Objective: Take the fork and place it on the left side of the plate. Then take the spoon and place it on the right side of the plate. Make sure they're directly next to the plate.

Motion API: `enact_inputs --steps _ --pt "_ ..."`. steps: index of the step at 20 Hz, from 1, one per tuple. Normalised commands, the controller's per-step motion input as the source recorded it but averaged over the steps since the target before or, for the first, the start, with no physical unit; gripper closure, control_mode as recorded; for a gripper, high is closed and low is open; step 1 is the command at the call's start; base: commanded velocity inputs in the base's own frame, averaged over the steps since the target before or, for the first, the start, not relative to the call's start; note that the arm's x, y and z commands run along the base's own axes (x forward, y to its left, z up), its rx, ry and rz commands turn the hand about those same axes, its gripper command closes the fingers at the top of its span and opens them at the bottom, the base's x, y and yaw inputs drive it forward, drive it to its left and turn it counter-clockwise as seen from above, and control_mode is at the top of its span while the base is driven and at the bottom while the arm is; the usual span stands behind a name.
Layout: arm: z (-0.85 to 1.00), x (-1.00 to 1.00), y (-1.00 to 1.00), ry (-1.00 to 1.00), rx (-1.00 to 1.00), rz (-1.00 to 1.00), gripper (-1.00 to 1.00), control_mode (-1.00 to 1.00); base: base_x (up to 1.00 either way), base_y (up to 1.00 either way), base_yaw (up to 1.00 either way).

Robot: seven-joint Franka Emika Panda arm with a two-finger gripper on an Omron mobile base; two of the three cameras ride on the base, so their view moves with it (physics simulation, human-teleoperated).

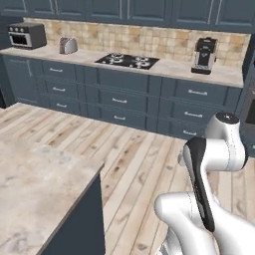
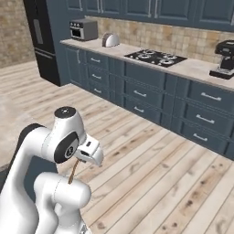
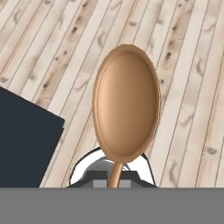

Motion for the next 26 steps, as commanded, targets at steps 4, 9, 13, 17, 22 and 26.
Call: enact_inputs --steps 4,9,13,17,22,26 --pt "0.00 0.00 0.00 0.00 0.00 0.00 1.00 1.00 -1.00 0.00 -0.19" --pt "0.00 0.00 0.00 0.00 0.00 0.00 1.00 1.00 -0.96 0.04 -0.22" --pt "0.00 0.00 0.00 0.00 0.00 0.00 1.00 1.00 -0.97 0.11 -0.23" --pt "0.00 0.00 0.00 0.00 0.00 0.00 1.00 1.00 -0.96 0.12 -0.28" --pt "0.00 0.00 0.00 0.00 0.00 0.00 1.00 1.00 -0.95 0.18 -0.34" --pt "0.00 0.00 0.00 0.00 0.00 0.00 1.00 1.00 -0.93 0.23 -0.36"
